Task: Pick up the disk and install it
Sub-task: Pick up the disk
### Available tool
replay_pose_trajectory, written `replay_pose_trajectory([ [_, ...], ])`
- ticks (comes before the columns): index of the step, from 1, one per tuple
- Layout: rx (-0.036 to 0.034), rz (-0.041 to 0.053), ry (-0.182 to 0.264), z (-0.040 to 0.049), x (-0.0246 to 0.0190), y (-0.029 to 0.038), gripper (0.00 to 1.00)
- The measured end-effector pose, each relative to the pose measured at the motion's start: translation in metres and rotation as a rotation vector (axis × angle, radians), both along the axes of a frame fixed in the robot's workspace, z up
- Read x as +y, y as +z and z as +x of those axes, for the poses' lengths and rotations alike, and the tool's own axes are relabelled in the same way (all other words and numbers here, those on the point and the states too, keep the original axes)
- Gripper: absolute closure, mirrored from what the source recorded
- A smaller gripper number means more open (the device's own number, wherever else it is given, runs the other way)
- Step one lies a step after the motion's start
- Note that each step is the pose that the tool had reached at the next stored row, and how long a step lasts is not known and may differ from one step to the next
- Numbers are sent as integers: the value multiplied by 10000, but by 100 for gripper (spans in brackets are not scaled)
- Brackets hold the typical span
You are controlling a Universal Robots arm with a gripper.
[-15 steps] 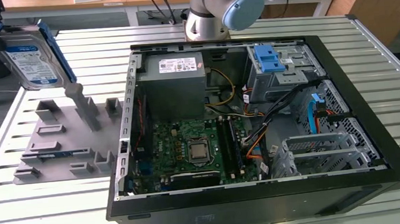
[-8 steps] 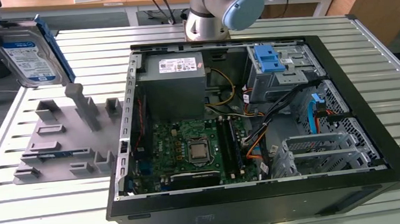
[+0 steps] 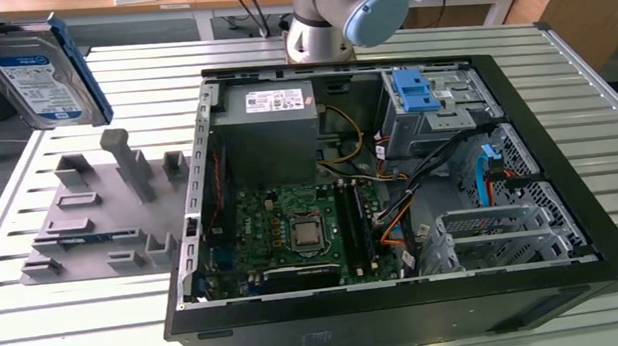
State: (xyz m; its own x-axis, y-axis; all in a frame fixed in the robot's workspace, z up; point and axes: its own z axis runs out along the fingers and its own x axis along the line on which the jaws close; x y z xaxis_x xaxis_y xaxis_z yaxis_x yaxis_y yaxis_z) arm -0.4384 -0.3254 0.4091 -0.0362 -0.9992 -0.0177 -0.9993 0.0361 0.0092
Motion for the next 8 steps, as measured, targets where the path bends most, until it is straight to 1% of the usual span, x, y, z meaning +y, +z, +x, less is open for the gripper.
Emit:
replay_pose_trajectory([
  [8, -6, 1, -1, 0, 1, 121, 64],
])
